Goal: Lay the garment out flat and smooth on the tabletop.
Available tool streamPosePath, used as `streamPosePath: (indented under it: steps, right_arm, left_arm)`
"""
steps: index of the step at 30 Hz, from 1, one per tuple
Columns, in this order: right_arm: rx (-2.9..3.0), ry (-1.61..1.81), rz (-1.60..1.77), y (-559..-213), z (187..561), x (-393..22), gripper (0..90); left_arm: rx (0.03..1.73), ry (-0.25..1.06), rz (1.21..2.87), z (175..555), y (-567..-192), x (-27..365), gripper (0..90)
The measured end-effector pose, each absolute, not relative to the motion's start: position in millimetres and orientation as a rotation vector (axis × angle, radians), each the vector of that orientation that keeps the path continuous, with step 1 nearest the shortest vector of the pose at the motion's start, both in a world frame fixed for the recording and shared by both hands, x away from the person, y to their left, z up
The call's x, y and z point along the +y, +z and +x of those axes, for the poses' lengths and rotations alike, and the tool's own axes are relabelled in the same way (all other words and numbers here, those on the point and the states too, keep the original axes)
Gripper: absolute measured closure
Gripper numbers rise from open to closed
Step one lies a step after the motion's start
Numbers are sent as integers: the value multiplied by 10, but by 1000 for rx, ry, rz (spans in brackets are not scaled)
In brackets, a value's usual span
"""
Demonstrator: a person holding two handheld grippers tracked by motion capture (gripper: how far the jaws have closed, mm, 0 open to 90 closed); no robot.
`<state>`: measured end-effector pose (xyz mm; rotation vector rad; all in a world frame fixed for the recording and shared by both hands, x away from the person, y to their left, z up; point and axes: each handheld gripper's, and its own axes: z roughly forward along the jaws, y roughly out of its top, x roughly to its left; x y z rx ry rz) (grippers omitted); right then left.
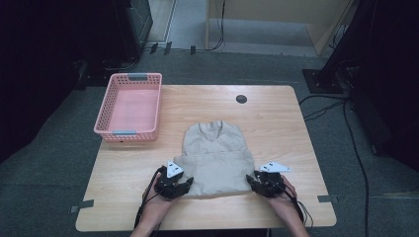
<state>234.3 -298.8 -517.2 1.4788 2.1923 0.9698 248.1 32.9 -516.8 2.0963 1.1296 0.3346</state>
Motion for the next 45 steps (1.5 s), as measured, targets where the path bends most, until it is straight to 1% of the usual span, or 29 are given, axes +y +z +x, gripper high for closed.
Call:
streamPosePath:
  steps: [4,8,10,12,14,16,17,19,22,25,27,32,34,35,36,37,38,39,40,41,45]
  right_arm:
    - [2172,951,1458,-5210,2273,-2969,653]
    - [2167,875,1399,-5203,2274,-2877,668]
    - [2162,873,1376,-5210,2335,-2879,662]
    - [2150,891,1414,-5214,2436,-2904,658]
    - [2141,891,1437,-5212,2524,-2897,659]
    - [2150,869,1436,-5198,2572,-2861,661]
    - [2164,858,1438,-5186,2585,-2848,657]
    - [2223,869,1467,-5145,2616,-2866,605]
    - [2189,976,1510,-5052,2655,-2965,596]
    - [2123,1008,1552,-4963,2789,-3045,593]
    - [2074,1050,1598,-4916,2933,-3073,585]
    - [2014,1067,1691,-4912,3225,-3025,559]
    - [2032,1079,1715,-4963,3325,-2979,552]
    - [2048,1065,1716,-4995,3360,-2955,556]
    - [2061,1047,1715,-5027,3383,-2925,593]
    - [2064,1028,1709,-5055,3396,-2896,656]
    - [2070,1001,1684,-5079,3396,-2867,777]
    - [2082,982,1646,-5085,3384,-2849,820]
    - [2088,979,1621,-5083,3374,-2839,863]
    - [2091,978,1595,-5070,3354,-2829,883]
    - [2081,1009,1534,-4964,3260,-2832,894]
  left_arm:
    - [1104,403,2115,2431,-5190,298,534]
    - [1131,423,2090,2509,-5200,295,534]
    - [1157,434,2070,2589,-5206,320,532]
    - [1169,475,2069,2682,-5220,337,532]
    - [1186,484,2062,2775,-5219,356,531]
    - [1202,466,2060,2851,-5207,367,520]
    - [1207,446,2057,2883,-5198,381,498]
    - [1221,436,2030,2927,-5160,443,466]
    - [1316,428,1926,3031,-5096,611,483]
    - [1410,375,1849,3199,-5059,744,481]
    - [1419,340,1847,3274,-5042,745,478]
    - [1421,271,1915,3350,-5098,610,473]
    - [1416,269,1916,3351,-5137,566,510]
    - [1420,285,1917,3348,-5140,549,548]
    - [1420,285,1920,3348,-5140,536,606]
    - [1404,275,1928,3345,-5141,520,687]
    - [1392,268,1931,3337,-5135,514,768]
    - [1380,274,1943,3327,-5124,511,826]
    - [1360,286,1953,3309,-5108,500,865]
    - [1340,296,1962,3291,-5086,500,888]
    - [1292,276,1945,3234,-4990,546,898]
